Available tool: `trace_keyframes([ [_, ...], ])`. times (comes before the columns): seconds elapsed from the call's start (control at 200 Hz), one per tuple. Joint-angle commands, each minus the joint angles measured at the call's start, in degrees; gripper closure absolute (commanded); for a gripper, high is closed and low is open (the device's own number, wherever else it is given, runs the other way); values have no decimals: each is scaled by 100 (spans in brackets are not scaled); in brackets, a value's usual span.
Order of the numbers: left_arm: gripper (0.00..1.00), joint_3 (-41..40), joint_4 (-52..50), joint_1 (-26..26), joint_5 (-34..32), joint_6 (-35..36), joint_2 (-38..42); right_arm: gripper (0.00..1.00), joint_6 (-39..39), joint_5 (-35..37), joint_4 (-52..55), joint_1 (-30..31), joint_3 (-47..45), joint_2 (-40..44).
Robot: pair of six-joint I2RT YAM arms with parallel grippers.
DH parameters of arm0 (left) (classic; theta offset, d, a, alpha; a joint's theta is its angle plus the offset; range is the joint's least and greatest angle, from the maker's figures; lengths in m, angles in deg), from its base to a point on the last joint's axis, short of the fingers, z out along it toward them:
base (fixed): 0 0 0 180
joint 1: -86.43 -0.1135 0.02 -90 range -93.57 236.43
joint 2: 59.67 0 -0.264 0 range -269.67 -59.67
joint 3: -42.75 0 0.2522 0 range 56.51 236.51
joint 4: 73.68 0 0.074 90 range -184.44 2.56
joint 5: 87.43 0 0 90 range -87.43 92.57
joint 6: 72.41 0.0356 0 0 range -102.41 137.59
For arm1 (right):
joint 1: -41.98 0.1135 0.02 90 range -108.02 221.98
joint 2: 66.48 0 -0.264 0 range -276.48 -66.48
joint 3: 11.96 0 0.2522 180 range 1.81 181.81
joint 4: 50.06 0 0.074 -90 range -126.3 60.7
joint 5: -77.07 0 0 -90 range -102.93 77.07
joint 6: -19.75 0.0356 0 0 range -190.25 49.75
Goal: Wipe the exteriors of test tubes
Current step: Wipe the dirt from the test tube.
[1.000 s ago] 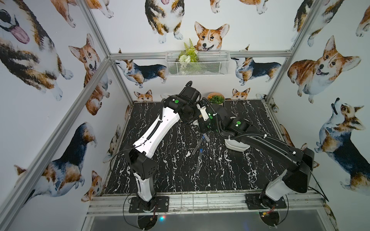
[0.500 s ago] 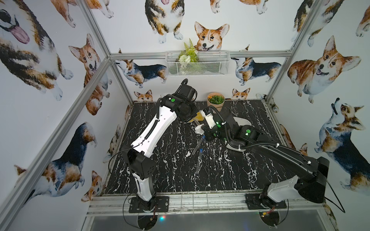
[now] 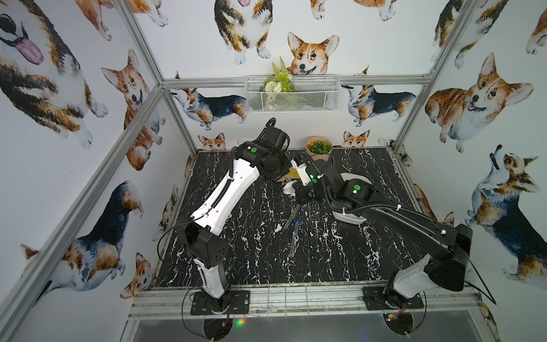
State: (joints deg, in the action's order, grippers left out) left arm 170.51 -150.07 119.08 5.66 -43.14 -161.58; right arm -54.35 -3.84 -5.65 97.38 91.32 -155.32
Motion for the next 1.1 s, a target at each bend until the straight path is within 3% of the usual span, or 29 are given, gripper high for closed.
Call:
trace_keyframes([
  [0.0,90,-95,157,-13,-37,-132,92,100,-139,30,-139,-11,431,-298],
  [0.185,90,-87,196,-45,-28,-150,79,100,-198,-49,-8,-11,756,-536],
  [0.661,90,-98,234,-364,50,-57,90,100,177,20,219,-11,-1038,826],
  [1.091,90,-258,331,-180,138,-263,114,100,37,-203,112,-164,946,-754],
])
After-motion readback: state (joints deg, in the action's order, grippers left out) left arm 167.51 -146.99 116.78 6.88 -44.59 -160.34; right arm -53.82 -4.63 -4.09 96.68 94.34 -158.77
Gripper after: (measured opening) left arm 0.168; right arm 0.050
